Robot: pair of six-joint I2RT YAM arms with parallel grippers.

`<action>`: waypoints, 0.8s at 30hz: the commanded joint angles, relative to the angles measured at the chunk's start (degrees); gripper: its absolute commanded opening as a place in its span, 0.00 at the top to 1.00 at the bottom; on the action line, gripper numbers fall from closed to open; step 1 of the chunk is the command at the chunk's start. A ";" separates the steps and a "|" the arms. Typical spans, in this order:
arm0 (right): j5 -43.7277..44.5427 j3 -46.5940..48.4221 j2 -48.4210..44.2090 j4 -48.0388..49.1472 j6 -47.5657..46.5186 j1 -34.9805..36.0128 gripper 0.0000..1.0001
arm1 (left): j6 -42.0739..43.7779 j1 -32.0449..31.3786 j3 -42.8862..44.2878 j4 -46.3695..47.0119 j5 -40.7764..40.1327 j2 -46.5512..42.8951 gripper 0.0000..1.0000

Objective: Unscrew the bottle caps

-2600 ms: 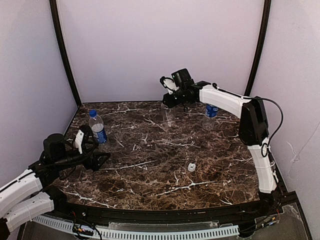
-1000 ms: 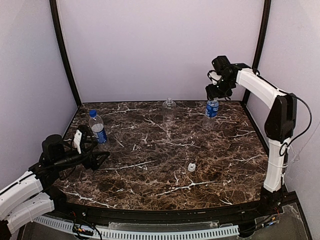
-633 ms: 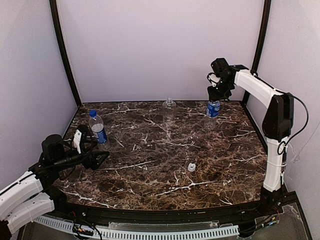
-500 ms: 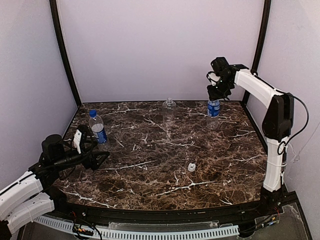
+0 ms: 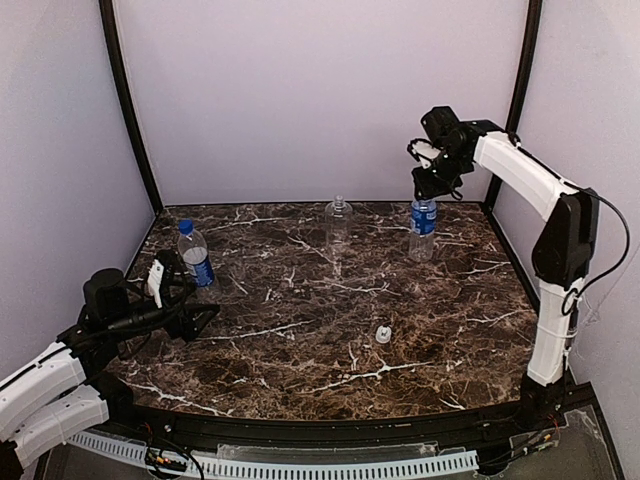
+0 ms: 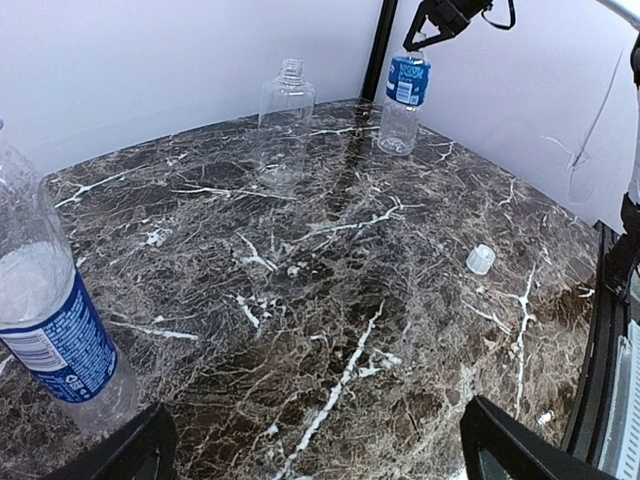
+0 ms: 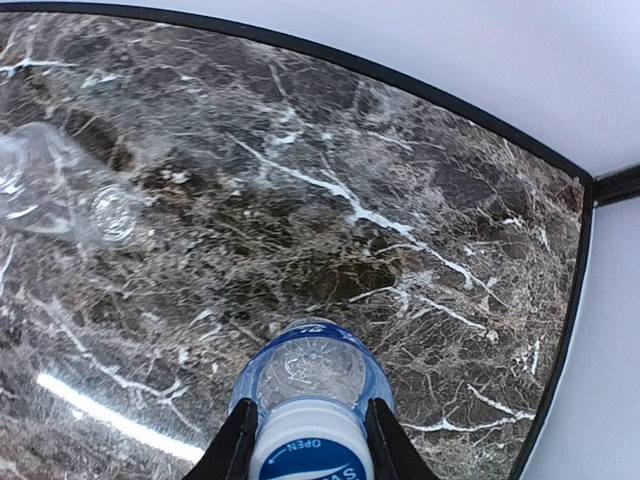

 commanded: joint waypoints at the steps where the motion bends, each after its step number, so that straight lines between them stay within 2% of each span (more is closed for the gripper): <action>1: -4.78 2.62 -8.45 -5.78 -4.88 8.22 1.00 | 5.63 0.38 3.26 -1.59 3.11 0.09 0.00; 3: -9.82 3.73 -10.72 -7.67 -5.93 11.95 1.00 | 7.18 0.38 5.30 -3.09 4.10 0.58 0.00; 6: -21.81 4.44 -13.29 -8.60 -8.38 18.79 1.00 | 8.44 0.19 7.97 -5.25 7.10 1.44 0.00; 10: -34.80 1.37 -14.83 1.56 -9.36 27.81 1.00 | 10.64 -1.43 12.04 -8.61 11.46 3.66 0.00; 13: -37.50 -1.25 -12.69 12.92 -6.66 31.29 1.00 | 14.42 -4.64 15.29 -12.12 15.18 5.70 0.00; 18: -41.81 -2.70 -7.73 27.97 -3.38 35.05 1.00 | 15.99 -6.62 19.18 -14.74 16.40 8.84 0.00; 24: -44.74 -3.78 -4.36 38.88 0.77 37.48 1.00 | 15.57 -7.62 20.22 -14.85 15.38 10.30 0.00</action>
